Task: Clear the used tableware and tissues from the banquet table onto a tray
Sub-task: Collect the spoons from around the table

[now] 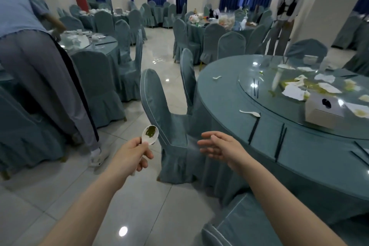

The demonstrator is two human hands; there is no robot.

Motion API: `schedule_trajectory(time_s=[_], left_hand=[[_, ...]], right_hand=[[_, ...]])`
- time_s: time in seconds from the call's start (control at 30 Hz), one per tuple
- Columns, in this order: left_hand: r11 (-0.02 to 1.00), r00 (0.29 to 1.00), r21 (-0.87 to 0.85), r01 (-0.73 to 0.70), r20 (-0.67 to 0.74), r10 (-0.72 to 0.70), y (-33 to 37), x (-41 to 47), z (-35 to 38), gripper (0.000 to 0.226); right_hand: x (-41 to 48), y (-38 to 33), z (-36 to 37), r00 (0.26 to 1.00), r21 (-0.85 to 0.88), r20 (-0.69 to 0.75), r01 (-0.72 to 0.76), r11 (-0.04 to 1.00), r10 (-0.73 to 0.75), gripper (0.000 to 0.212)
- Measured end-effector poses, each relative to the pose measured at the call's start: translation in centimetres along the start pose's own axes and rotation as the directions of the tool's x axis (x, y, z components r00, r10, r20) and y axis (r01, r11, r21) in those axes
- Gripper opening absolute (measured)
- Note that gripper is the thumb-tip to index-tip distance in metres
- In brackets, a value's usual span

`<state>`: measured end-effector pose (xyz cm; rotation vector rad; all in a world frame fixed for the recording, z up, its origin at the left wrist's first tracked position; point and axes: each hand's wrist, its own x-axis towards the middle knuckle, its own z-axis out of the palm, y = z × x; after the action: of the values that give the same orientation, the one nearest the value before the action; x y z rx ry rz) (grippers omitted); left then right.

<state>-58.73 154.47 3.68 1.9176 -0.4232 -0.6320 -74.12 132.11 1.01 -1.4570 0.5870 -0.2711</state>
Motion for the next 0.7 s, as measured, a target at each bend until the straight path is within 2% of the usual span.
schedule_trajectory(time_s=[0.23,0.33,0.43,0.57,0.7], left_hand=[[0.999,0.998,0.006,0.034,0.048,-0.035,1.7,7.5,0.9,0.019],[0.998,0.993,0.048,0.034,0.107,-0.039,2.7,10.8,1.5,0.019],[0.999,0.982,0.009,0.031,0.186,-0.032,3.8,15.1,2.0,0.02],[0.997,0.957,-0.042,0.072,0.283,-0.057,5.2,21.0,2.7,0.024],[0.999,0.925,-0.023,0.033,0.379,-0.022,6.4,26.6,2.9,0.021]], right_hand=[[6.6,0.9,-2.0,0.995,0.089,-0.076,-0.053,0.995,0.06,0.023],[8.4,1.1,-3.4,0.987,0.103,-0.134,-0.076,0.992,0.09,0.021],[10.3,1.6,-4.9,0.971,0.087,-0.215,-0.082,0.993,0.099,0.018],[12.1,2.0,-6.6,0.913,0.123,-0.384,-0.098,0.988,0.138,0.016],[14.2,2.4,-7.5,0.825,0.147,-0.535,-0.122,0.982,0.183,0.014]])
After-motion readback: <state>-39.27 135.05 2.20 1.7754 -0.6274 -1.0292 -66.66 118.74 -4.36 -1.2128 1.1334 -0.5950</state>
